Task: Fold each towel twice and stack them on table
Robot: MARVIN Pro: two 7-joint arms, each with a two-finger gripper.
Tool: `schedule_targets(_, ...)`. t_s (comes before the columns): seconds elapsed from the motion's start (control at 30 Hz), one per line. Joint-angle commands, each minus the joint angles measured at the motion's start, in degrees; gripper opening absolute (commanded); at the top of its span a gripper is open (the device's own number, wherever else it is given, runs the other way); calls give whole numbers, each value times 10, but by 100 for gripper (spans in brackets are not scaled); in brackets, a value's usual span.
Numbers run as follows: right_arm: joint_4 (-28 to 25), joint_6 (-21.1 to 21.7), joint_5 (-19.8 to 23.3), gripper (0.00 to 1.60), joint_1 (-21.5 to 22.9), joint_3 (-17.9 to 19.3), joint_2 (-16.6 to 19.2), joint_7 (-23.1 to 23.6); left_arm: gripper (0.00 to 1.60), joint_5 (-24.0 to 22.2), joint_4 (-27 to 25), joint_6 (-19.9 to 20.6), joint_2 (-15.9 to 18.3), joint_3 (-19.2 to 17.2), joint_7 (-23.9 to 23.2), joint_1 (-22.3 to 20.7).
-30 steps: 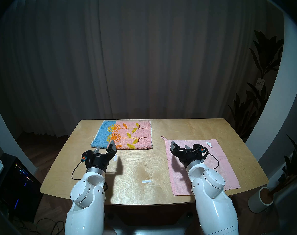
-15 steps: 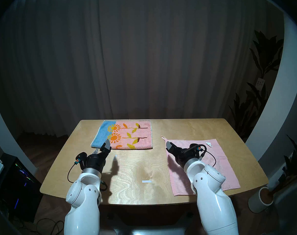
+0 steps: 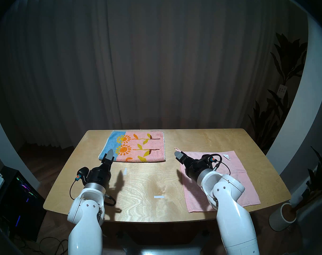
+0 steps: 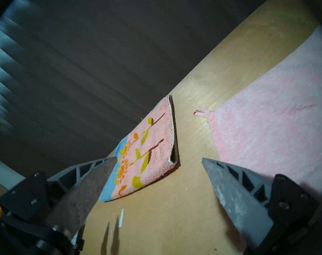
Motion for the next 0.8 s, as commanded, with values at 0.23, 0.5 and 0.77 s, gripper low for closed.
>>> schedule_targets(0.23, -14, 59, 157, 160, 37, 4, -6, -38, 160, -140, -5, 52, 0, -30, -30, -18)
schedule_targets(0.5, -8, 66, 265, 160, 43, 8, -6, -80, 160, -197, 5, 86, -1, -48, -31, -22)
schedule_targets(0.77, -9, 37, 364, 160, 42, -18, -2, -108, 160, -229, 20, 96, -3, -70, -11, -20)
